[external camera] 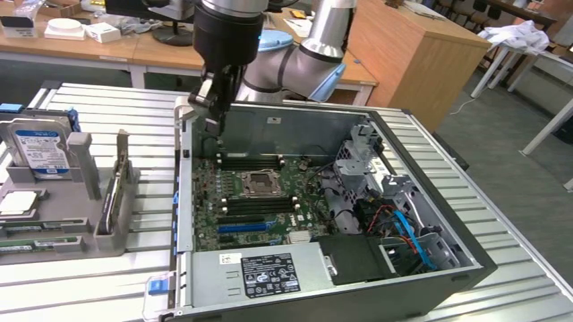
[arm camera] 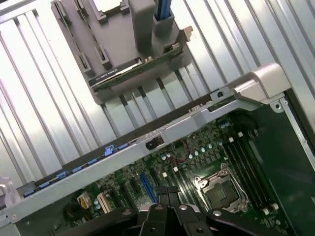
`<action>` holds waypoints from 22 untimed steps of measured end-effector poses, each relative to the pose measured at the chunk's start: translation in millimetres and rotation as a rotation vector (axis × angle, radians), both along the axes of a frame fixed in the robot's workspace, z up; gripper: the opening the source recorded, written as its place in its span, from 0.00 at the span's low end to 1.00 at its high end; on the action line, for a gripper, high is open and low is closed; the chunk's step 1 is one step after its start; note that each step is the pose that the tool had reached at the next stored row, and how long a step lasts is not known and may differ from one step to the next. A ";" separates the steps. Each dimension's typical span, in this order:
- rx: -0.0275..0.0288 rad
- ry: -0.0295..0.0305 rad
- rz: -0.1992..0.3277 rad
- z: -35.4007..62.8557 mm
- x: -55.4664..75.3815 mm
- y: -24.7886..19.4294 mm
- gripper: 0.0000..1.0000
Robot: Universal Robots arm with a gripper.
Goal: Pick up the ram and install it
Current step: 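Pick up the ram and move it above insertion slot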
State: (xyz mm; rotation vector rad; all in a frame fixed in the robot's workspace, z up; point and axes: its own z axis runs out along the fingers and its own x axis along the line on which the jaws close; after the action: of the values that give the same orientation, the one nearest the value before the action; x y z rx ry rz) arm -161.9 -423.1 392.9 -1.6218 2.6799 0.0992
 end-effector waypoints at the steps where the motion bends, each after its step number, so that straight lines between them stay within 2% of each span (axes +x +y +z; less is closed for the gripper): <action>1: -0.0001 0.0001 0.000 0.0 0.0 0.0 0.10; 5: -0.0002 0.0002 0.000 0.1 3.5 0.0 0.10; 22: 0.0012 0.0003 0.000 4.5 81.0 0.0 0.10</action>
State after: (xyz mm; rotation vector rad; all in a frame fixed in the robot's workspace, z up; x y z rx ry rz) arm -80.9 -423.1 397.4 -1.6215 2.6796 0.1011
